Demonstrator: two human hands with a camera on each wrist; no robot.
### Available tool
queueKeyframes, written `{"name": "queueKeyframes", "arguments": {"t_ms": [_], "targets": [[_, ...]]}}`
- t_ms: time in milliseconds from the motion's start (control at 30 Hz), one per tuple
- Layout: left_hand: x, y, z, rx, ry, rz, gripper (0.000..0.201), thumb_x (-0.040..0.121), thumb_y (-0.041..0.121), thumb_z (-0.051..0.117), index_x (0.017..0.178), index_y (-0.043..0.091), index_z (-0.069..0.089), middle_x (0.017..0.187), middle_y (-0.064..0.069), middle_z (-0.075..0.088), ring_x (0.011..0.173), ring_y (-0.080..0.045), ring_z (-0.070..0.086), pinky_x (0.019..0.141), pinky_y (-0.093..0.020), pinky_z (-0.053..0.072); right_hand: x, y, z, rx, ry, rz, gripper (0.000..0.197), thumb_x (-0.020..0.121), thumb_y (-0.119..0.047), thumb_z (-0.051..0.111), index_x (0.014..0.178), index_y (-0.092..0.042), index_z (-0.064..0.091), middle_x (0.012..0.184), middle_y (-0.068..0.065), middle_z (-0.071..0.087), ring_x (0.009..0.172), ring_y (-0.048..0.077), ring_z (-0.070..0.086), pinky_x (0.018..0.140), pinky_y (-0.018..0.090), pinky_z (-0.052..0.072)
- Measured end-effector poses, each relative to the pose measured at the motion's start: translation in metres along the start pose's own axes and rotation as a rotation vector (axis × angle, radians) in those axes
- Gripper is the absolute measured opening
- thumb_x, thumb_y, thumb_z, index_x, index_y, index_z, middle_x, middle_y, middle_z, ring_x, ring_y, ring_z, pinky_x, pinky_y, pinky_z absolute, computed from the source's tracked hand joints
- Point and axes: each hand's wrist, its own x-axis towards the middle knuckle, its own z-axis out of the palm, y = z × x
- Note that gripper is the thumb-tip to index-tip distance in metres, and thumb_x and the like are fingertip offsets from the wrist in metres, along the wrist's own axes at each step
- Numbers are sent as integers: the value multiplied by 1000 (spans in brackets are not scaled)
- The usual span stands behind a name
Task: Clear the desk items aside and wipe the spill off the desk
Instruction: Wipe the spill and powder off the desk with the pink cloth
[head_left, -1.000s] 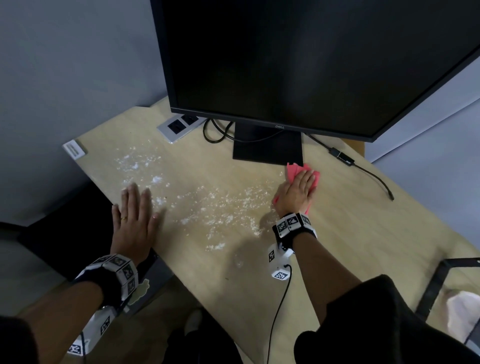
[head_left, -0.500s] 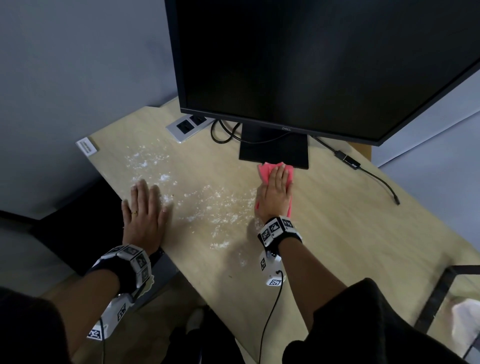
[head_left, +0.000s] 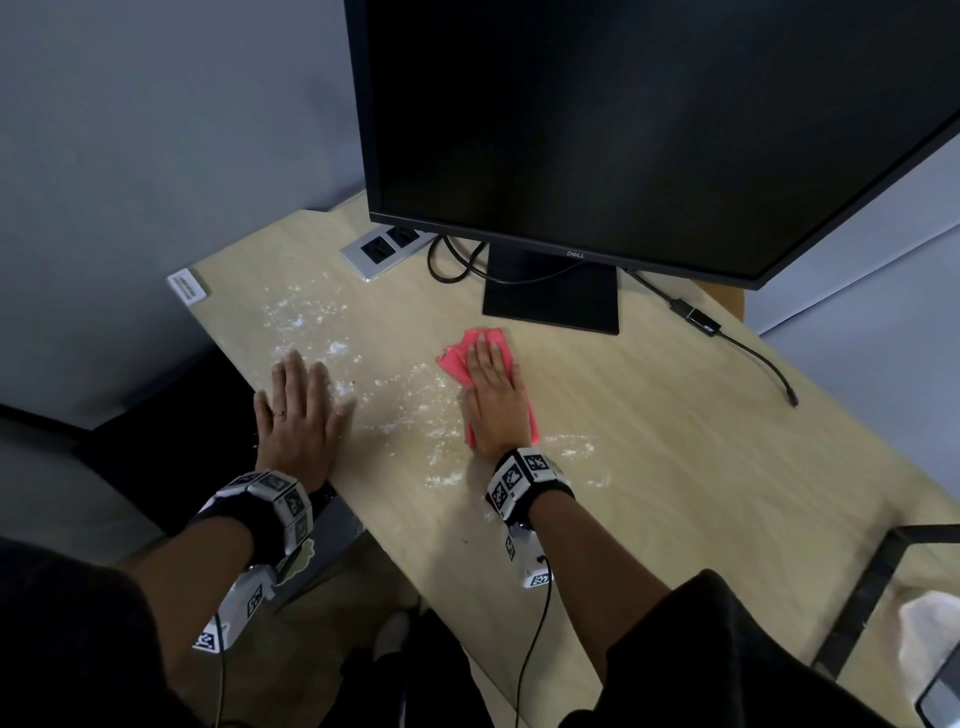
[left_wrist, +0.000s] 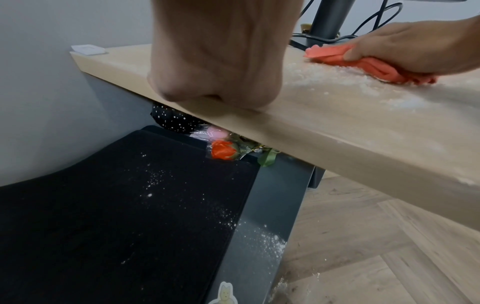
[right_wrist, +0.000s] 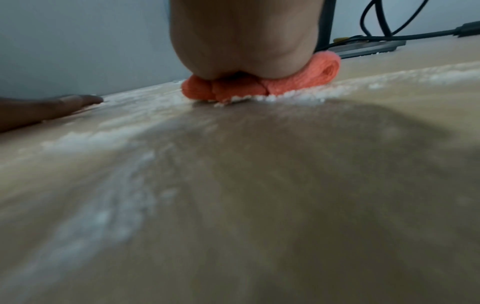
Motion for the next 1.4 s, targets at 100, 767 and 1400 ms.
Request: {"name": "queueKeyframes", "arguments": {"t_ms": [100,767,1400], "targets": [[0,1,-1,3,-7,0,95,87,65,-15,148,2,23,156,-24,12,144,-40,15,111,-60,19,-7,-13,2,23,47,-26,55,93,-30,14,145,-12,16,155,7,20,144,22,15,117,40,1],[4,2,-1,8,29,76,79,91,53,2,149,2,17,158,-18,11,147,-33,10,116,-53,11,-105,126,-61,1169,316,435,40,101,-17,28,132,-18,53,136,-1,56,112,19,59,100,38,47],[15,16,15,14,22,155,78,86,50,-4,151,9,11,159,-17,3,148,-30,0,116,-52,1,-85,32,30,260,227,343,48,82,-15,34,124,-2,55,149,21,32,141,41,15,115,53,2]]}}
